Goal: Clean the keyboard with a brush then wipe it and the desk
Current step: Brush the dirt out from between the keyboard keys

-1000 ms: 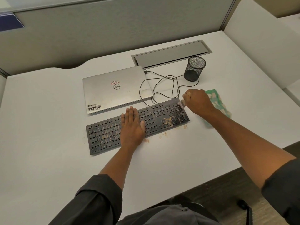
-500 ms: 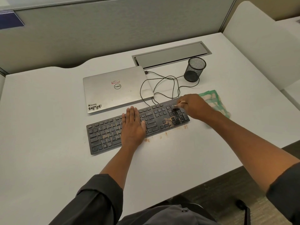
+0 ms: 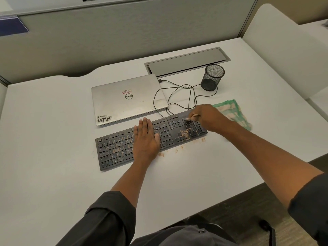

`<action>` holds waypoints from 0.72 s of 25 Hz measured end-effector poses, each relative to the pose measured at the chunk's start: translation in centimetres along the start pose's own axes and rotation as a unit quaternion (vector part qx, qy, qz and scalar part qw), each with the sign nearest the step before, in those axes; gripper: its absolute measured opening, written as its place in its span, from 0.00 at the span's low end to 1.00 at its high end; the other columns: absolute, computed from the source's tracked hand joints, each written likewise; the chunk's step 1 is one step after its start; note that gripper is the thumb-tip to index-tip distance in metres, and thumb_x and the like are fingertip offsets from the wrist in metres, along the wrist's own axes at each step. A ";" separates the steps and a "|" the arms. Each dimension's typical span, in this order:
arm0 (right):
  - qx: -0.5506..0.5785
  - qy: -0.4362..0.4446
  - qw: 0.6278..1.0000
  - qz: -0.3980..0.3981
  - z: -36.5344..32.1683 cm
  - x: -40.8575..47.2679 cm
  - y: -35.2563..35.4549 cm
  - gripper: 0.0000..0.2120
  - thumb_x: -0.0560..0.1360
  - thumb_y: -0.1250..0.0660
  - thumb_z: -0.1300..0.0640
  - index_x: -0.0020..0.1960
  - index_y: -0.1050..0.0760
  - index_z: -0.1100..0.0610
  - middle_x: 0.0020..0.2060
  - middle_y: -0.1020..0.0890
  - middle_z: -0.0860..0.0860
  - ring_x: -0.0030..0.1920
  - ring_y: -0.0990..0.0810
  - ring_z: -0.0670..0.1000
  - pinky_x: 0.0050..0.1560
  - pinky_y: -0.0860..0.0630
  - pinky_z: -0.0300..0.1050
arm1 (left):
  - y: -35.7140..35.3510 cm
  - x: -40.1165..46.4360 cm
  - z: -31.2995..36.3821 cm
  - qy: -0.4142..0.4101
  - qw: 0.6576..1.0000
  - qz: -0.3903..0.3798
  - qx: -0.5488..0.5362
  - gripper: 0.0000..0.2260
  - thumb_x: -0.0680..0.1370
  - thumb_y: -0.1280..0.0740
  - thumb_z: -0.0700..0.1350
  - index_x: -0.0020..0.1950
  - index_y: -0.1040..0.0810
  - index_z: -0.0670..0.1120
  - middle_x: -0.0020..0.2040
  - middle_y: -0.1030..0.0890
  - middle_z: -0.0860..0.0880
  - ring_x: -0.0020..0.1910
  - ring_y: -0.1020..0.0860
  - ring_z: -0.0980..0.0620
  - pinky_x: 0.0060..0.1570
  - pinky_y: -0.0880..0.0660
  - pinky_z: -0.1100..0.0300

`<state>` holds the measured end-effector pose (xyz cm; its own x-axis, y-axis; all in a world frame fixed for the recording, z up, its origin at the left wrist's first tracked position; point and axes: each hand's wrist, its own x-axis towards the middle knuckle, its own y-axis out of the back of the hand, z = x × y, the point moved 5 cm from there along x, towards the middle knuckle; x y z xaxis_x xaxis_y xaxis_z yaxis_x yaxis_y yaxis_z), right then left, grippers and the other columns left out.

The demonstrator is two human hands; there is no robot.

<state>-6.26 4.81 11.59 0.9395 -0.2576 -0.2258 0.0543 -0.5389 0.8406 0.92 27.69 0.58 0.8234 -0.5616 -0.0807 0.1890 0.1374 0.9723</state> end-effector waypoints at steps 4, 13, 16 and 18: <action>0.059 0.016 0.996 0.061 -0.3 -0.2 1.4 0.06 0.77 0.32 0.61 0.49 0.16 0.57 0.45 0.16 0.55 0.47 0.20 0.54 0.50 0.24 0.49 | 0.0 0.1 0.1 -0.001 1.000 -0.001 -0.002 0.33 0.81 0.62 0.57 0.83 0.57 0.40 0.83 0.56 0.42 0.82 0.60 0.46 0.79 0.64 0.49; -0.016 -0.012 1.000 -0.008 -0.8 1.5 0.9 0.06 0.78 0.33 0.61 0.50 0.17 0.56 0.47 0.17 0.55 0.51 0.20 0.56 0.51 0.26 0.47 | 0.1 0.1 0.1 -0.001 1.000 0.008 -0.002 0.35 0.80 0.65 0.58 0.83 0.57 0.41 0.83 0.55 0.42 0.82 0.59 0.46 0.79 0.64 0.49; 0.016 0.028 0.999 0.017 -2.3 1.0 1.1 0.07 0.77 0.33 0.61 0.50 0.16 0.55 0.47 0.17 0.53 0.49 0.21 0.53 0.52 0.24 0.48 | 0.0 0.1 0.1 0.000 1.000 0.005 -0.001 0.34 0.80 0.65 0.58 0.83 0.57 0.41 0.83 0.56 0.42 0.82 0.60 0.46 0.80 0.64 0.49; 0.015 -0.010 0.998 0.056 -1.6 1.8 2.3 0.06 0.77 0.33 0.60 0.50 0.17 0.56 0.47 0.17 0.53 0.47 0.20 0.53 0.49 0.24 0.46 | 0.0 0.1 0.1 0.000 1.000 0.007 -0.003 0.34 0.80 0.64 0.58 0.83 0.57 0.41 0.83 0.56 0.42 0.82 0.59 0.46 0.80 0.63 0.48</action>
<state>-3.88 4.37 13.86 0.9320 -0.3338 -0.1413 -0.0612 -0.5291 0.8463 1.00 27.56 0.62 0.8266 -0.5588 -0.0664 0.1800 0.1509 0.9720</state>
